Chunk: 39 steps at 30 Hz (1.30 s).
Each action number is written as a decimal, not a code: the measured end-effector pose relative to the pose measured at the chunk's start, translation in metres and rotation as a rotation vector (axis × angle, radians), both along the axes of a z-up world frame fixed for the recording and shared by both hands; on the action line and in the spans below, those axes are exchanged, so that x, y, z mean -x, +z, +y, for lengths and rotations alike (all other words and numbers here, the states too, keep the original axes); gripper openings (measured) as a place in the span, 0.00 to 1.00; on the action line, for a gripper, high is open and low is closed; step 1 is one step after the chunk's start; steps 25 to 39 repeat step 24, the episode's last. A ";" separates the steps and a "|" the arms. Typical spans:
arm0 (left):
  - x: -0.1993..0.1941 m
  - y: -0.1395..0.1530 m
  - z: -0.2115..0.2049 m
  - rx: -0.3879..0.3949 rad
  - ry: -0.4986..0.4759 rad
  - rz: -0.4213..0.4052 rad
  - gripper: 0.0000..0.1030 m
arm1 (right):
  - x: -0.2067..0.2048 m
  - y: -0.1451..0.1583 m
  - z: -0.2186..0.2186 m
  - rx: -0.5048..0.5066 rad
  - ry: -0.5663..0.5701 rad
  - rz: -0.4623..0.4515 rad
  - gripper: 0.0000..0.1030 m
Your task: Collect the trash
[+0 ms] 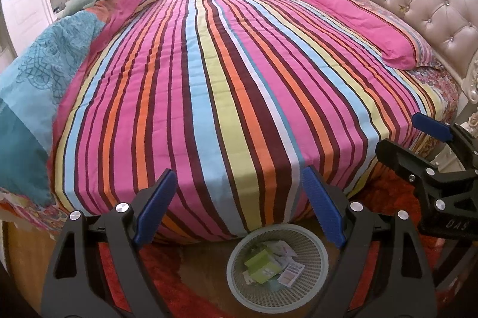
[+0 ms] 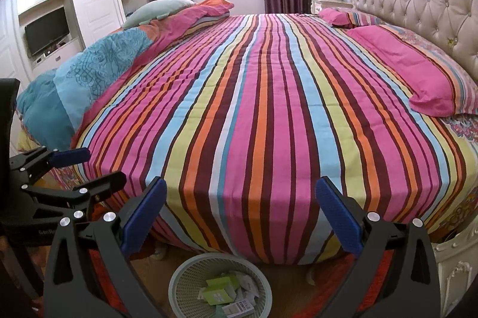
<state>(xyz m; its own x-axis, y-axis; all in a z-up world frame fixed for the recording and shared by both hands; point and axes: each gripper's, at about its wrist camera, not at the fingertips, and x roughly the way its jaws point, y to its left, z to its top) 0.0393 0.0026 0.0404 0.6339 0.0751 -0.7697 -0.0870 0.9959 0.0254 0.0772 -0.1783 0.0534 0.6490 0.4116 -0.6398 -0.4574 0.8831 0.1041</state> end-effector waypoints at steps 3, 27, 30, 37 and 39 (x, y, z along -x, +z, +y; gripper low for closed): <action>0.000 0.001 -0.001 -0.009 0.003 0.001 0.81 | 0.000 0.000 0.000 -0.001 0.000 0.000 0.93; 0.006 0.014 -0.003 -0.034 0.019 -0.053 0.81 | 0.001 0.001 -0.002 -0.014 -0.020 0.016 0.93; 0.006 0.014 -0.003 -0.034 0.019 -0.053 0.81 | 0.001 0.001 -0.002 -0.014 -0.020 0.016 0.93; 0.006 0.014 -0.003 -0.034 0.019 -0.053 0.81 | 0.001 0.001 -0.002 -0.014 -0.020 0.016 0.93; 0.006 0.014 -0.003 -0.034 0.019 -0.053 0.81 | 0.001 0.001 -0.002 -0.014 -0.020 0.016 0.93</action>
